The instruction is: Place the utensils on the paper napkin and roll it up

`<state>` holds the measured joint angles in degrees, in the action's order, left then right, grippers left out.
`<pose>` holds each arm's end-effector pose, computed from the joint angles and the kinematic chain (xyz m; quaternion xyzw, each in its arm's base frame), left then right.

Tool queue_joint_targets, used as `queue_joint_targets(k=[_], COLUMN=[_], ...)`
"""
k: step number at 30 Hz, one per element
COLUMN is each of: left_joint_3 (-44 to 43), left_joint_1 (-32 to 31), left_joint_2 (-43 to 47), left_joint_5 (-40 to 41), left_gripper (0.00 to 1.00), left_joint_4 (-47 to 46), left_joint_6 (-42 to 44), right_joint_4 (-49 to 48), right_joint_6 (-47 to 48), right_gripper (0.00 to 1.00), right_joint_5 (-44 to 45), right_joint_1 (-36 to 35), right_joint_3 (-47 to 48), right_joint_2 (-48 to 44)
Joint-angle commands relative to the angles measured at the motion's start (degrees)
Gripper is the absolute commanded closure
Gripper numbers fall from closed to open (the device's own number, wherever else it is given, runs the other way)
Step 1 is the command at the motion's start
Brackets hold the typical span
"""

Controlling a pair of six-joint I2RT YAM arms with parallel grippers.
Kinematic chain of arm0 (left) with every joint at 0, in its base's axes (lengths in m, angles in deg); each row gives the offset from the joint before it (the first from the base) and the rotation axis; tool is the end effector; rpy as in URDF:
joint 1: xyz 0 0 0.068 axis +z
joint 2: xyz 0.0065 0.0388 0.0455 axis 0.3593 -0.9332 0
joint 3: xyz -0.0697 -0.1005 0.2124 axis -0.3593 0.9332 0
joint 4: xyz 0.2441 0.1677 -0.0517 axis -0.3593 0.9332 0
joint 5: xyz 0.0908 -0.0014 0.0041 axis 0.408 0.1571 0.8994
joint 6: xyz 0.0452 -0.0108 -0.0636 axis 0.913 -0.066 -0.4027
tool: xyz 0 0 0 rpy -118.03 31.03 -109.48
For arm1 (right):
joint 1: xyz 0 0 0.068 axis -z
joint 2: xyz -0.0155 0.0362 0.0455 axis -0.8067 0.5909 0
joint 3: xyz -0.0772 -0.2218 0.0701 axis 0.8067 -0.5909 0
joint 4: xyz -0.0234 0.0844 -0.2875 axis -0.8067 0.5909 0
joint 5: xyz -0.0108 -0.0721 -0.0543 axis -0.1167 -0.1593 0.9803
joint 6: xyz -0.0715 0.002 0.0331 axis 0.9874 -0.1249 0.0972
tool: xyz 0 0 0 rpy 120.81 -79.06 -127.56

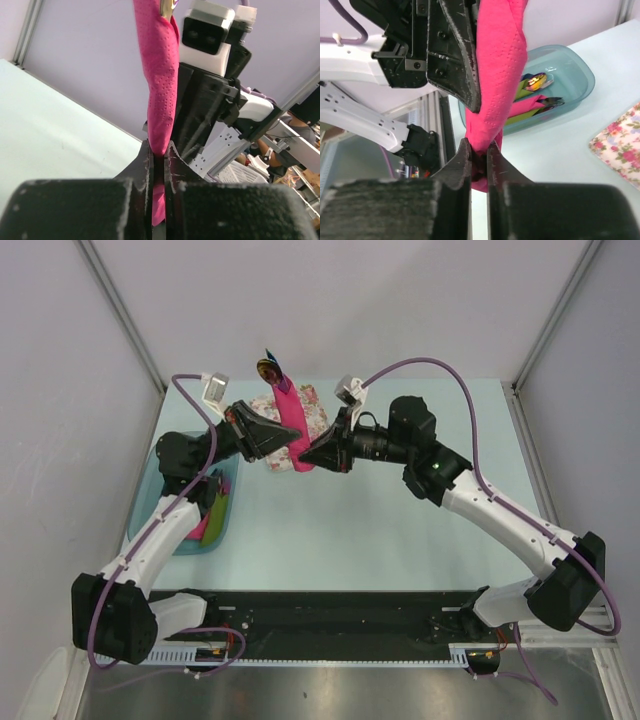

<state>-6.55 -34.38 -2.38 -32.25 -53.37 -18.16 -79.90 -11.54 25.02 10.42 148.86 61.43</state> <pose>0.2934 -0.1265 0.3584 0.1845 0.5624 -0.6563 0.4679 0.2587 0.2983 0.3827 -0.3888 0.5983 0.5025 0.4882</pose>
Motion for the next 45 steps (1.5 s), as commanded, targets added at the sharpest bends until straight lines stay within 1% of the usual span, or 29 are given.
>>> queue_joint_targets(k=[1,3,4,5,6,7,9,10,11,12,13,14,15,16,17,18,20,21,22,23,24,25,26,27,29,30,33,41,45], left_joint_3=[-0.4,-1.0,-1.4,-2.0,-2.3,-3.2,-3.7,-4.5,-5.1,-5.8,-7.0,-7.7,-8.6,-10.3,-11.1,-11.7,-12.6,-12.9,-13.9,-14.5,-15.2,-17.3,-18.4,-19.6,-22.2,-22.9,-25.3,-26.1,-22.8], left_joint_1=[0.6,0.6,0.6,0.6,0.7,0.8,2.5,3.4,5.5,6.5,7.6,9.3,10.1,10.9,12.4,13.1,18.4,20.1,23.4,24.9,26.3,27.6,30.1,31.2,34.4,35.2,37.7,43.8,44.7], left_joint_2=[2.1,2.8,3.1,3.7,4.0,4.3,5.3,5.8,6.1,6.3,6.6,6.9,7.0,6.8,6.0,5.7,4.8,3.9,3.3,2.6,0.5,-0.8,-2.1,-3.8,-8.2,-9.7,-15.0,-26.0,-27.6], left_joint_5=[0.9,1.3,1.2,0.9,0.6,0.2,-1.2,-1.9,-3.4,-4.3,-4.9,-6.0,-5.9,-5.9,-6.2,-6.5,-8.2,-9.5,-9.7,-10.1,-10.3,-10.4,-10.6,-10.7,-10.3,-9.2,-5.0,3.5,7.0], left_gripper=[1.00,1.00,1.00,1.00,1.00,1.00,1.00,1.00,1.00,1.00,1.00,1.00,1.00,1.00,1.00,1.00,1.00,1.00,1.00,1.00,1.00,1.00,1.00,1.00,1.00,1.00,1.00,1.00,1.00], left_joint_4=[-2.2,0.4,3.6,5.1,6.7,11.0,14.7,20.1,24.0,32.3,36.6,41.2,52.4,57.3,61.6,68.9,73.4,78.1,80.9,83.5,89.7,93.1,96.5,104.0,109.1,114.4,119.4,123.2,121.5], left_joint_6=[1.2,4.4,5.7,7.1,9.7,11.2,14.7,16.2,20.9,23.9,27.2,35.7,40.3,44.8,52.3,55.0,59.7,61.7,63.7,69.6,72.9,76.0,82.6,86.4,94.2,97.2,103.8,107.4,107.5], right_joint_4=[-2.0,-2.1,-2.0,-1.9,-1.9,-1.4,-0.7,0.2,0.5,1.2,1.5,1.6,1.8,1.8,2.0,2.2,2.2,3.9,4.0,3.9,3.7,3.6,3.7,3.9,4.3,4.4,3.9,4.0,3.8], right_joint_6=[-0.2,-0.8,-1.0,-1.0,-1.0,-0.7,0.5,0.8,1.3,1.4,1.7,1.6,1.8,1.9,1.9,2.6,3.0,3.3,3.8,4.0,3.9,3.9,4.1,4.2,4.4,4.6,4.3,4.3,4.3], right_gripper=[1.00,1.00,0.96,0.83,0.52,0.39,0.15,0.13,0.10,0.09,0.07,0.05,0.03,0.01,0.00,0.00,0.00,0.00,0.00,0.00,0.00,0.00,0.00,0.00,0.00,0.00,0.00,0.00,0.00], right_joint_5=[-3.3,-3.5,-3.2,-3.2,-3.4,-3.1,-2.3,-2.1,-2.0,-2.0,-1.9,-1.5,-1.4,-1.3,-1.1,-1.1,-0.6,-0.6,-0.6,-0.5,-0.5,-0.6,-0.5,-0.5,-0.5,-0.5,-0.2,0.2,0.4], right_joint_1=[-0.4,-0.5,-0.6,-0.6,-0.7,-0.6,-0.6,-0.4,-0.2,0.0,0.2,0.4,0.7,1.1,1.1,1.3,1.5,1.7,2.0,2.1,2.3,2.5,2.7,2.7,2.8,2.9,3.2,3.7,3.8], right_joint_3=[-0.2,-0.8,-1.0,-1.0,-0.9,-0.8,-0.4,-0.3,-0.3,-0.3,-0.3,-0.8,-1.0,-1.3,-1.7,-1.9,-2.1,-2.3,-2.4,-2.6,-3.0,-3.0,-3.1,-3.0,-2.9,-2.9,-3.4,-4.2,-4.5], right_joint_2=[-0.5,-0.7,-0.7,-0.5,-0.4,-0.4,-0.3,-0.3,-0.4,-0.4,-0.5,-0.7,-0.6,-0.8,-0.8,-0.9,-0.9,-0.9,-1.0,-0.9,-0.9,-0.8,-0.9,-0.7,-0.5,-0.5,-0.5,-0.3,0.1])
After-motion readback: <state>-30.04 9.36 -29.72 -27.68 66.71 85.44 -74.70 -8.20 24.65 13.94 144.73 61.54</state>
